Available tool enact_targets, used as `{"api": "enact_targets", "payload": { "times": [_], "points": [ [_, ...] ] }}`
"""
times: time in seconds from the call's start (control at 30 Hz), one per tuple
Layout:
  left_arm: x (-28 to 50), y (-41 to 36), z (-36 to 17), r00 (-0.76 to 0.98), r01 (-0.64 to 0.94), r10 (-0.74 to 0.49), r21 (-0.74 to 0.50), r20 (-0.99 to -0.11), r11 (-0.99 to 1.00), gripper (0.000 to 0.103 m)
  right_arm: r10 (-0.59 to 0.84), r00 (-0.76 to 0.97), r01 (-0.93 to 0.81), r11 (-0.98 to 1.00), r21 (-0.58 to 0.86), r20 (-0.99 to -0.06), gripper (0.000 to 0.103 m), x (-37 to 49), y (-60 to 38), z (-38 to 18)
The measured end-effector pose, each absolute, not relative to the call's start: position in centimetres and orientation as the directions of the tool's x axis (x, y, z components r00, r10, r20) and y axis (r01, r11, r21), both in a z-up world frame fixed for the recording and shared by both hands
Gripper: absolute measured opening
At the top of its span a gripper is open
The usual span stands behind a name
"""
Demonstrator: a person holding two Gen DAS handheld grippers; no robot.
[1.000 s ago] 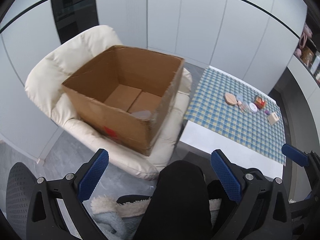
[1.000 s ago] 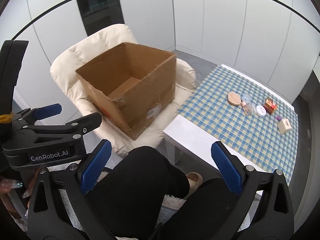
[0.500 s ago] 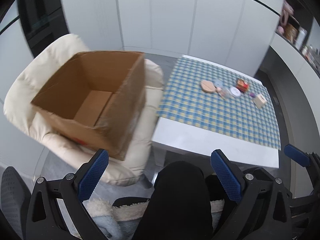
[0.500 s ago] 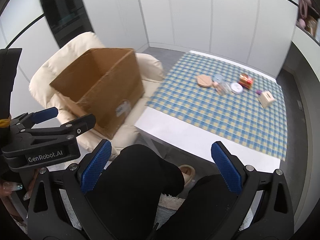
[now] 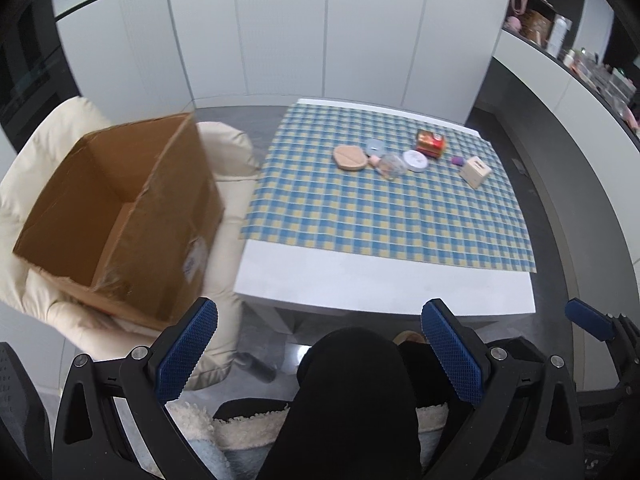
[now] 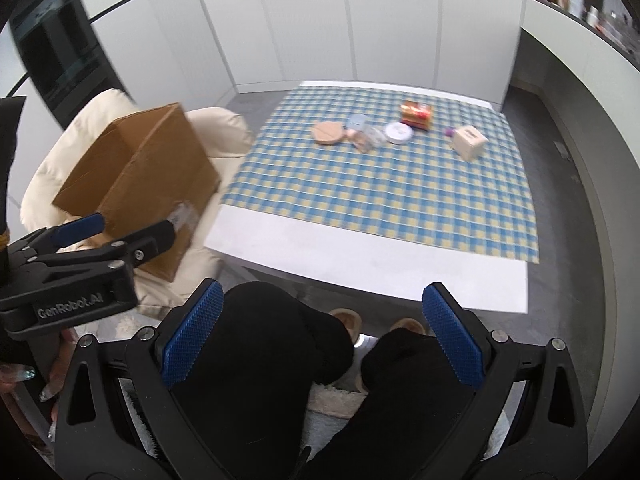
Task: Organize objects
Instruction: 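Withdraw both open grippers from the cardboard box toward the checked table, then grasp the beige puff with the left gripper while the right gripper grasps the white compact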
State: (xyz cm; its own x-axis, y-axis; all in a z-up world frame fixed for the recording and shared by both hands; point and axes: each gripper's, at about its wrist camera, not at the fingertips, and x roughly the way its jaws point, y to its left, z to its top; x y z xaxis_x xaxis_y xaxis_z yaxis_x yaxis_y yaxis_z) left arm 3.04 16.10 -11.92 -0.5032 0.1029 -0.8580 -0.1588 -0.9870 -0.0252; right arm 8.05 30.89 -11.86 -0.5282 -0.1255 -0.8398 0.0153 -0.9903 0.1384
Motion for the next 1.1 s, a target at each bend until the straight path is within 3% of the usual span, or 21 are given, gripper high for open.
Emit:
{"api": "enact_targets", "payload": {
  "times": [0.53, 1.1],
  "points": [
    [-1.0, 20.1, -13.6, -0.492, -0.215, 0.123, -0.017, -0.862, -0.977, 0.102, 0.030, -0.523, -0.190, -0.978, 0.082, -0.852, 0.101, 5.7, 40.9, -13.8],
    [-11.1, 22.0, -19.1, -0.461, -0.183, 0.087, -0.001, -0.883, -0.983, 0.102, 0.004, -0.449, -0.219, -0.970, 0.106, -0.894, 0.101, -3.0, 45.1, -19.8]
  ]
}}
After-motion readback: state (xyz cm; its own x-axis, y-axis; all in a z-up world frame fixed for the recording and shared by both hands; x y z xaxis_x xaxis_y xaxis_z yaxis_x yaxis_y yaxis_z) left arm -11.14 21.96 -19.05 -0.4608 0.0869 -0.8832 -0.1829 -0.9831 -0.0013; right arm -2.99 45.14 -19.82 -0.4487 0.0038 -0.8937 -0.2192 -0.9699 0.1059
